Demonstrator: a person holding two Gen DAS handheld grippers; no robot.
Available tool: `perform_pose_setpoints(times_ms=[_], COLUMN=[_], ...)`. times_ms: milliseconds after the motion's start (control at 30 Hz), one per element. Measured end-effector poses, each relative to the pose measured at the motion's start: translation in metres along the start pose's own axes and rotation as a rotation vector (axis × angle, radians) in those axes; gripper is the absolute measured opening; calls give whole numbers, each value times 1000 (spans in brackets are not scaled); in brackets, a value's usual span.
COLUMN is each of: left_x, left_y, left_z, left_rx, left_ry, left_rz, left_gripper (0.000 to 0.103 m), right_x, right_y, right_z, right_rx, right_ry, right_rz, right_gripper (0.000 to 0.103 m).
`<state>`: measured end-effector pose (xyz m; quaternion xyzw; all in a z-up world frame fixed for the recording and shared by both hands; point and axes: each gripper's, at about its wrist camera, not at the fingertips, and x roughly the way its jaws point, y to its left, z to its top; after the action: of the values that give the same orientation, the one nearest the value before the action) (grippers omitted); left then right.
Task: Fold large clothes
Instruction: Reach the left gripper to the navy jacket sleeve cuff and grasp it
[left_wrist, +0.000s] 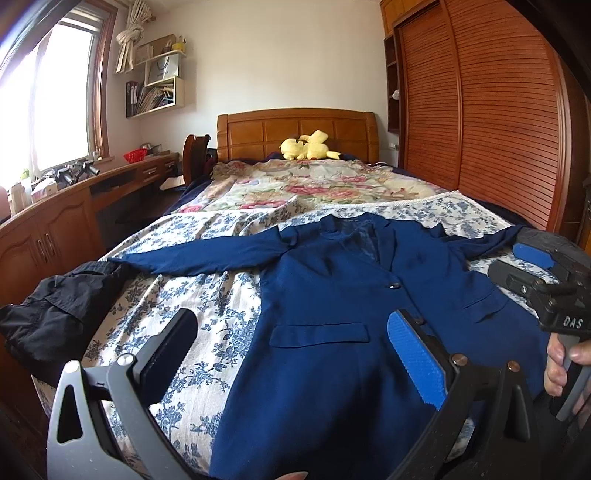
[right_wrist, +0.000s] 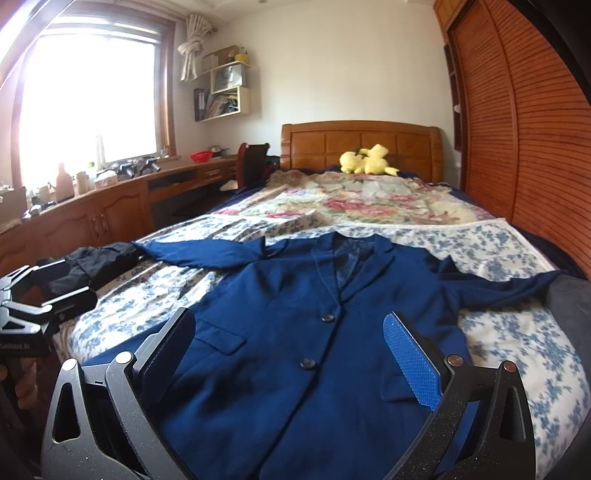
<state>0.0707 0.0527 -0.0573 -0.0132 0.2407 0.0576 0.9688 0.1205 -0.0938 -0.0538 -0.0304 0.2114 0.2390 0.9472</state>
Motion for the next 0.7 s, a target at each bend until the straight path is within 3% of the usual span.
perform_pose_setpoints(times_ms=[233, 433, 700], left_x=[42, 68, 107], left_y=[23, 56, 98], left_z=[-10, -16, -13], left_rx=[8, -22, -31], left_ry=[65, 114, 172], left_rz=[25, 45, 64], left_gripper=[103, 103, 103], right_x=[54, 109, 185], right_y=[8, 24, 41], right_z=[4, 12, -2], right_rx=[-32, -55, -106], right_ry=[15, 29, 130], right_rz=[30, 118, 172], right_gripper=[103, 103, 103])
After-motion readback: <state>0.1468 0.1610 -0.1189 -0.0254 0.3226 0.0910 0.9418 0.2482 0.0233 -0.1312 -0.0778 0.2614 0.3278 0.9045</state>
